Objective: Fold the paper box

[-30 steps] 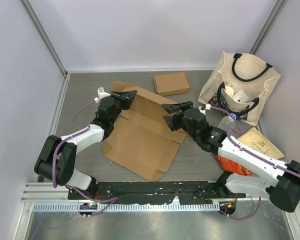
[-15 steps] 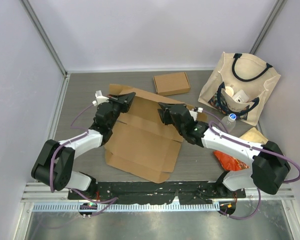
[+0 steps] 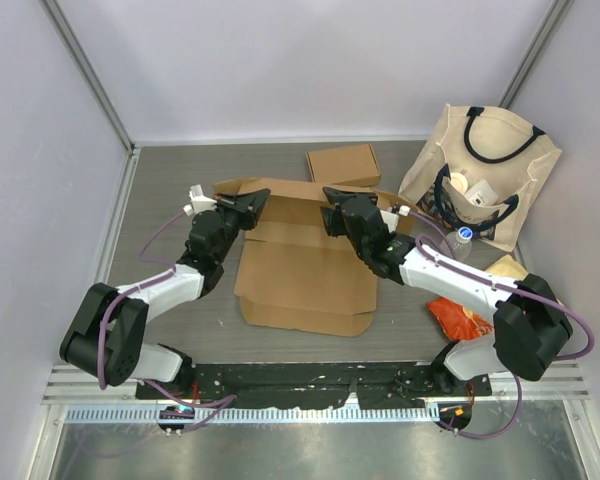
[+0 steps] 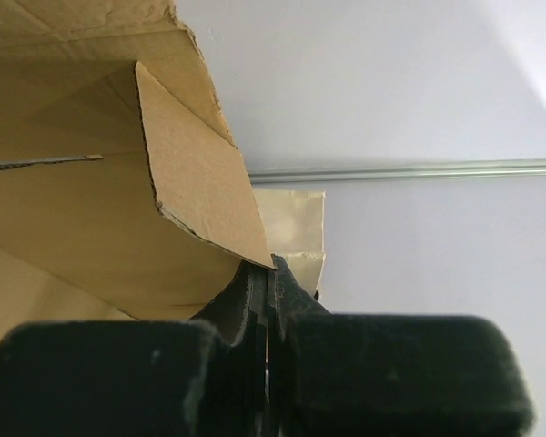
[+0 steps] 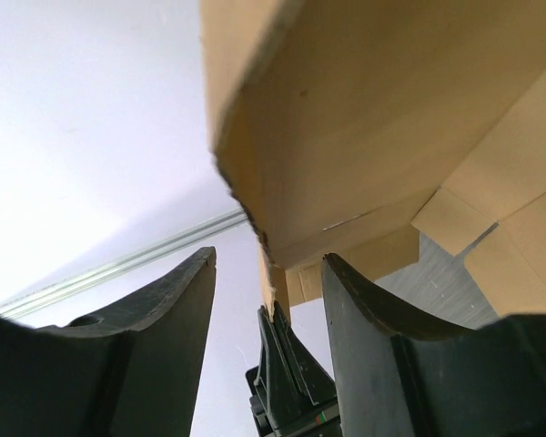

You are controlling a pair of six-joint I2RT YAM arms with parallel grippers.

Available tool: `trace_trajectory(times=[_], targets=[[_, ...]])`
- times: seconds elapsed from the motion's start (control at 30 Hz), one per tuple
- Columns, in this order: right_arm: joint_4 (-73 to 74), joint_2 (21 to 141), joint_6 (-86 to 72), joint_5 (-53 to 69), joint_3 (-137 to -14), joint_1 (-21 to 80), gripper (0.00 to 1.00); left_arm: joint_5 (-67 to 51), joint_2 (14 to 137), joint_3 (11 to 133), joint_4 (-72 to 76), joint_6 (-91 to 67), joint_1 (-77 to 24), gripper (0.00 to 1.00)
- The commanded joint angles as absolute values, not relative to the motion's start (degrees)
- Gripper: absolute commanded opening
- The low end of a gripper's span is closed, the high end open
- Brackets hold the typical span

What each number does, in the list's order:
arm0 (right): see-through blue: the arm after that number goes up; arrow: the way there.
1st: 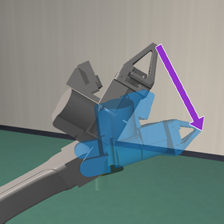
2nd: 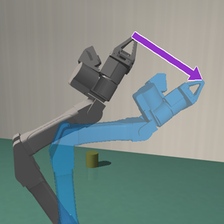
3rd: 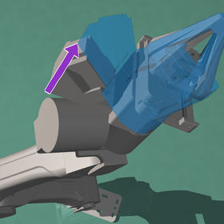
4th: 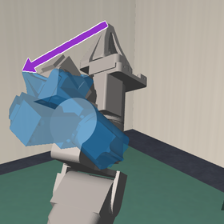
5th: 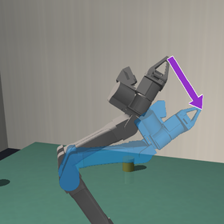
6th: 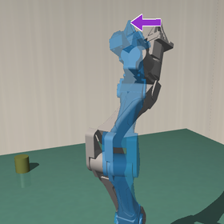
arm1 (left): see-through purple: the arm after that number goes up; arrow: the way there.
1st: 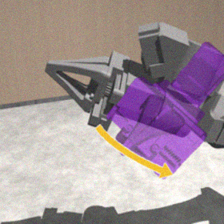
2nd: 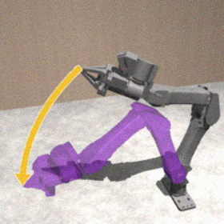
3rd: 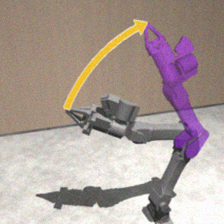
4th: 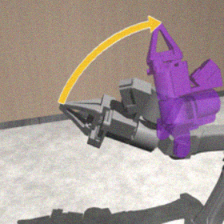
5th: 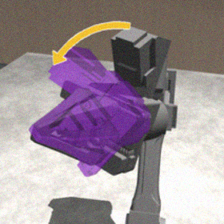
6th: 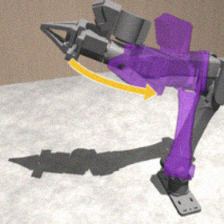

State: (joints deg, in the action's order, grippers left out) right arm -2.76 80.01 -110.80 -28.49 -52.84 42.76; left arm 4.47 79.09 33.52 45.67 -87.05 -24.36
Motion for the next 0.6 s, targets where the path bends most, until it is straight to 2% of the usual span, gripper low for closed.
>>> trace_trajectory(times=[0.0,0.17,0.27,0.37,0.4,0.43,0.5,0.53,0.57], targets=[[-5.3,78.8,-108.0,-30.2,-55.1,41.9,0.56,4.4,77.9,33.2,50.0,-85.7,-24.6,0.0],[-5.3,78.1,-107.7,-30.7,-54.0,41.5,0.57,4.0,78.6,33.0,50.4,-85.8,-24.7,0.0],[-7.1,79.5,-108.1,-29.7,-53.5,40.2,0.52,3.3,78.5,33.0,50.6,-86.0,-24.6,0.0],[-8.5,81.1,-107.7,-30.4,-53.6,39.9,0.35,1.8,77.7,32.6,50.6,-84.2,-24.7,0.0],[-8.6,81.8,-108.0,-30.4,-53.8,39.7,0.18,0.9,76.8,32.0,50.4,-83.2,-24.5,0.0],[-8.9,82.0,-108.3,-30.1,-53.5,39.6,0.1,0.3,75.9,31.7,48.7,-80.1,-24.4,0.02],[-9.6,82.2,-109.1,-29.5,-52.7,39.6,0.01,-4.6,73.0,31.8,43.4,-75.9,-23.4,0.16],[-9.4,82.3,-109.4,-29.4,-52.5,39.6,0.01,-6.1,69.2,32.4,36.0,-70.0,-23.0,0.34],[-10.0,82.2,-109.7,-29.2,-52.1,39.6,0.01,-7.3,66.6,33.2,31.7,-65.8,-22.3,0.4]])
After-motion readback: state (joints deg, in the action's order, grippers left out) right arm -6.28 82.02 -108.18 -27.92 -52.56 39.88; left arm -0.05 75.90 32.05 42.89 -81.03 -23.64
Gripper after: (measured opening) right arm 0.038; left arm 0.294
